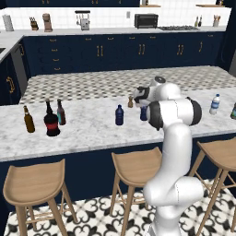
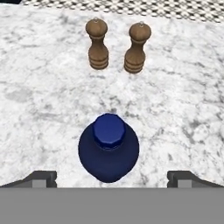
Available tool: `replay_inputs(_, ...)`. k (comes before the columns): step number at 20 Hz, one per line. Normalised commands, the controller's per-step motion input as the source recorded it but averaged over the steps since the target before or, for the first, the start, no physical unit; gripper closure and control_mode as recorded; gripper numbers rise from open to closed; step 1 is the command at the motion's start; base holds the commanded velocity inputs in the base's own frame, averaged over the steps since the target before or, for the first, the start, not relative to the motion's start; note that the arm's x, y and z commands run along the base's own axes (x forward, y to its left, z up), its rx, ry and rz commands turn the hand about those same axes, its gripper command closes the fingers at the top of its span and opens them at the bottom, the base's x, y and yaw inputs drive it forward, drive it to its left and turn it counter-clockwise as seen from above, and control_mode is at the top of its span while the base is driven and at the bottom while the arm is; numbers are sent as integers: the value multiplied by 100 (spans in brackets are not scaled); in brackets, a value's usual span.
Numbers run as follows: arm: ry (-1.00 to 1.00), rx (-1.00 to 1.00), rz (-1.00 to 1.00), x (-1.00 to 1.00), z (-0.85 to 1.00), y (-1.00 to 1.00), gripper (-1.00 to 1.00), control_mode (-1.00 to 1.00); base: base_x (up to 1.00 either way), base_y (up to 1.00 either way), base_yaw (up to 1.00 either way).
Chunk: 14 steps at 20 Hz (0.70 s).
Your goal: Move the plastic bottles in the middle to the plastics group, and the glass bottles in the middle to the glass group.
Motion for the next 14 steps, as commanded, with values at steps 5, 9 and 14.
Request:
replay_inputs(5,0,0,0,0,-20,6,-100,-100,0,0,0)
replay_inputs(9,0,0,0,3,-17,3,-100,-100,0,0,0)
replay_inputs(14,0,0,0,17,0,0,-100,-100,0,0,0)
